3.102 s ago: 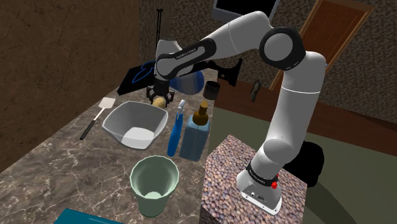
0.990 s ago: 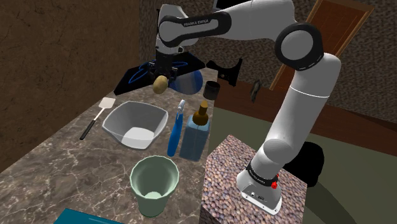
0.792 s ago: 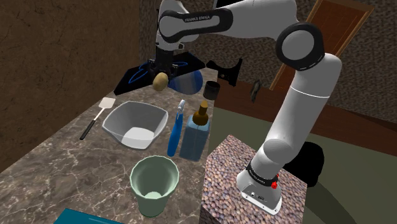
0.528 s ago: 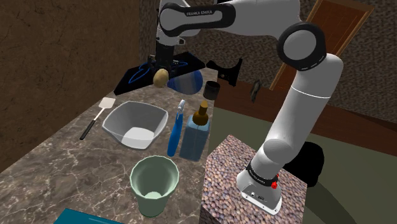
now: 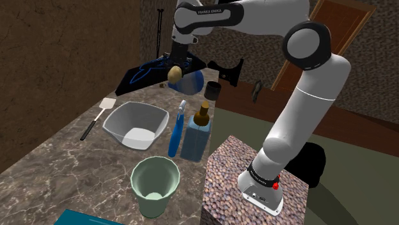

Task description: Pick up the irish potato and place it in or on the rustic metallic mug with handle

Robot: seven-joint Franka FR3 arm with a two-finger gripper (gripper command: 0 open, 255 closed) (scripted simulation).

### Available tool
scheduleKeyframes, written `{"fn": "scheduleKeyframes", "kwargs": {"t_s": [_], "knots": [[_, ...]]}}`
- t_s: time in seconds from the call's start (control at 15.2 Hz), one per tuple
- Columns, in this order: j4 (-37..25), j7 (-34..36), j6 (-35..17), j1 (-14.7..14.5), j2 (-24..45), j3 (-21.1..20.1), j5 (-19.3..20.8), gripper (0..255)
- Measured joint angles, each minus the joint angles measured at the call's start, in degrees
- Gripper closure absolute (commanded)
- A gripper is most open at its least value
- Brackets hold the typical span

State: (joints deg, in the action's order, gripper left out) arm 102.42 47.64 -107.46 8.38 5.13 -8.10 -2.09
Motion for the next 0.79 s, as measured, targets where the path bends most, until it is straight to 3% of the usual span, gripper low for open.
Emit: {"fn": "scheduleKeyframes", "kwargs": {"t_s": [0.79], "knots": [[0.3,-16.4,0.5,8.7,-0.1,7.5,-0.6,255]]}}
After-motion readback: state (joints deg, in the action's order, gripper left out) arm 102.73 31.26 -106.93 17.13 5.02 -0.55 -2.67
